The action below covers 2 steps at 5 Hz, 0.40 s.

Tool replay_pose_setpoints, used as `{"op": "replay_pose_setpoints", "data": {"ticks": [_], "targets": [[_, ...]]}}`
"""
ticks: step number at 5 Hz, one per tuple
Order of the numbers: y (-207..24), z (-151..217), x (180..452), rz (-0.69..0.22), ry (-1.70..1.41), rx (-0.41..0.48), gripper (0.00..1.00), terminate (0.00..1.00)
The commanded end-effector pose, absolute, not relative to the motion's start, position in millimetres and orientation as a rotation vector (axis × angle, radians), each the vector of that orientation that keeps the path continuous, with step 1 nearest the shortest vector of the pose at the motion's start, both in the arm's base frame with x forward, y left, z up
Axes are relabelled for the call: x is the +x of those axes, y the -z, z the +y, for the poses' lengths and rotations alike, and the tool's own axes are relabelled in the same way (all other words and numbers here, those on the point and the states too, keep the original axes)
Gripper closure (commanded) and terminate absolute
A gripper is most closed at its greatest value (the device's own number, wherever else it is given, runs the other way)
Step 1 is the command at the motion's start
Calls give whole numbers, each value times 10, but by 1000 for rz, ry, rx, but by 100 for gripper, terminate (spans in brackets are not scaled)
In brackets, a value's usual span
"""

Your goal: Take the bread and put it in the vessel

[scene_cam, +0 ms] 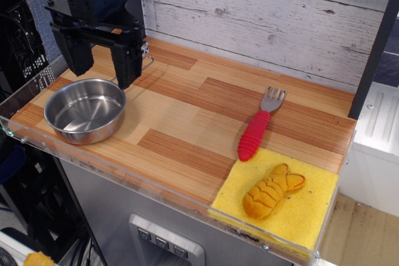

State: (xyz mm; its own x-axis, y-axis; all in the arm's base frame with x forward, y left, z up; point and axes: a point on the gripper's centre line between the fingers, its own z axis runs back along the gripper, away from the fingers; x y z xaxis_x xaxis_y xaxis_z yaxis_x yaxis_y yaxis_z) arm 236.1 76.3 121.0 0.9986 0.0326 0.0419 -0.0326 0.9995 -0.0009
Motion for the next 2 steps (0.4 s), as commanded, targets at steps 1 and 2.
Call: {"op": "replay_pose_setpoints", "data": {"ticks": [1, 2], "targets": [[-1210, 763, 2361, -42, -33, 0, 0, 0], [-1247, 578, 2396, -55, 10, -12, 0, 0]]}}
